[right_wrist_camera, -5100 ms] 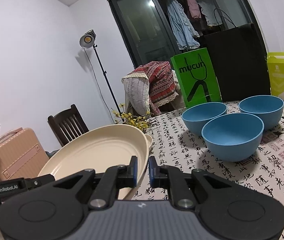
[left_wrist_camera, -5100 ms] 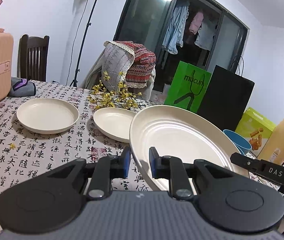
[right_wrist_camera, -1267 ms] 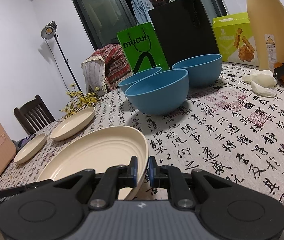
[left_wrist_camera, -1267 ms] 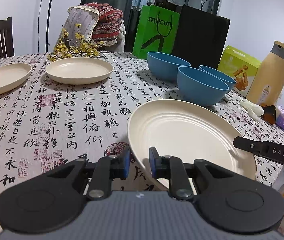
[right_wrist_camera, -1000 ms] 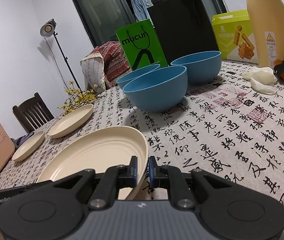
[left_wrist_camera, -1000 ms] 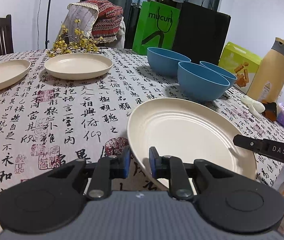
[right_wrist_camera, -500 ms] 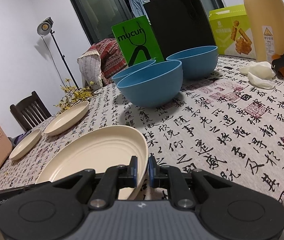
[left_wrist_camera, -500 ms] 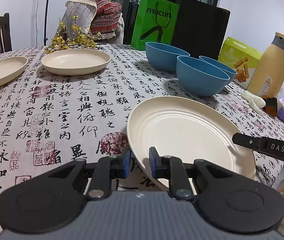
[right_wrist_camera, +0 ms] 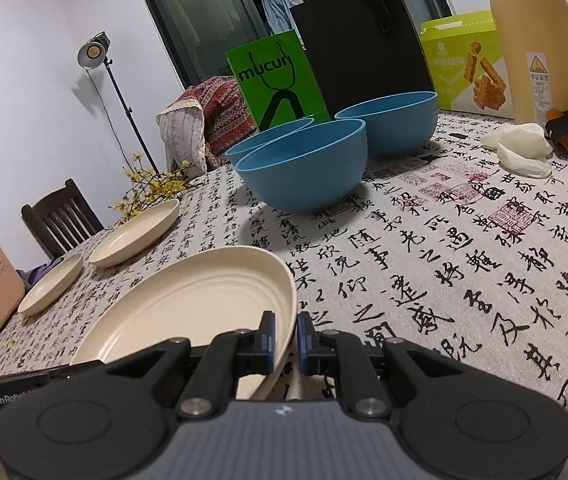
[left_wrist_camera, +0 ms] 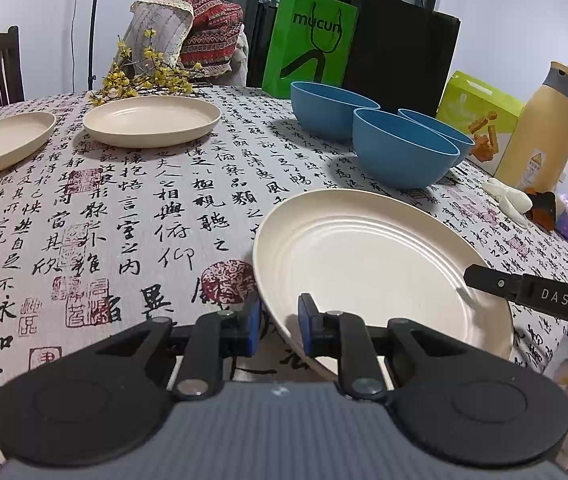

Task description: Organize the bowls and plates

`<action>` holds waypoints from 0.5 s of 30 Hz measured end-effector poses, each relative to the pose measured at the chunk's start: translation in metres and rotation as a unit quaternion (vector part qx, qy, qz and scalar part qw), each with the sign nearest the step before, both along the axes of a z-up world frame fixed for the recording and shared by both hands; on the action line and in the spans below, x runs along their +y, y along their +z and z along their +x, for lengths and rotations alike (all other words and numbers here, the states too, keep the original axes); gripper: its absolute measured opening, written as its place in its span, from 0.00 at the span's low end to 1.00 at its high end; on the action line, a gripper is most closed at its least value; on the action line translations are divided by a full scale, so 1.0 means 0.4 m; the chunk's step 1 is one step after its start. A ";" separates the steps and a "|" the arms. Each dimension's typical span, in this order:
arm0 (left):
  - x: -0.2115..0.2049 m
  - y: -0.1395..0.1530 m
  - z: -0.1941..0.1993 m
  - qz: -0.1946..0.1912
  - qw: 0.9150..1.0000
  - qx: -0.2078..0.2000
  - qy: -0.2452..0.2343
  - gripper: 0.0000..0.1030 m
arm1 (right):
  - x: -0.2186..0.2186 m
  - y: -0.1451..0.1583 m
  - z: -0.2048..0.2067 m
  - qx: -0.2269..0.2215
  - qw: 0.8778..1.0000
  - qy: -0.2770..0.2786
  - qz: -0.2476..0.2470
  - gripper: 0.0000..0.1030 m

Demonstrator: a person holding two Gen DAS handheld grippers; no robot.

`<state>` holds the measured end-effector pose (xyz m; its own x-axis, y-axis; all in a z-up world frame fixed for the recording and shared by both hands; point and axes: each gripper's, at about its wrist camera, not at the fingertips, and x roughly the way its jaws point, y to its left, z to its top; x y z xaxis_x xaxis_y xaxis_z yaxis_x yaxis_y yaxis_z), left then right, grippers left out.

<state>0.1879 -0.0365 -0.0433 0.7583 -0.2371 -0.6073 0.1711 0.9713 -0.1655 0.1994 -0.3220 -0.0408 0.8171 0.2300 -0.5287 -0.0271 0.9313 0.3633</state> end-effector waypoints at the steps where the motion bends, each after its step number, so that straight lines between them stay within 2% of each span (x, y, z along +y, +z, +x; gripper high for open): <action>1: -0.001 0.000 0.000 0.001 1.000 0.000 0.000 0.19 | 0.000 0.000 0.000 0.000 1.000 0.000 -0.001 0.11; 10: 0.001 0.006 -0.007 -0.003 1.000 -0.010 0.001 0.22 | 0.001 0.000 -0.002 -0.004 1.000 0.004 0.000 0.14; 13: 0.006 0.016 -0.017 -0.008 1.000 -0.027 0.000 0.32 | -0.003 0.004 -0.007 -0.015 1.000 0.006 0.002 0.18; 15: 0.009 0.027 -0.026 -0.008 0.999 -0.044 0.004 0.42 | -0.005 0.010 -0.014 -0.028 1.000 0.009 0.004 0.29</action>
<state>0.1775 -0.0329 -0.0326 0.8108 -0.2395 -0.5341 0.1777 0.9701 -0.1652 0.1938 -0.3239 -0.0369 0.8412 0.2489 -0.4800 -0.0643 0.9275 0.3682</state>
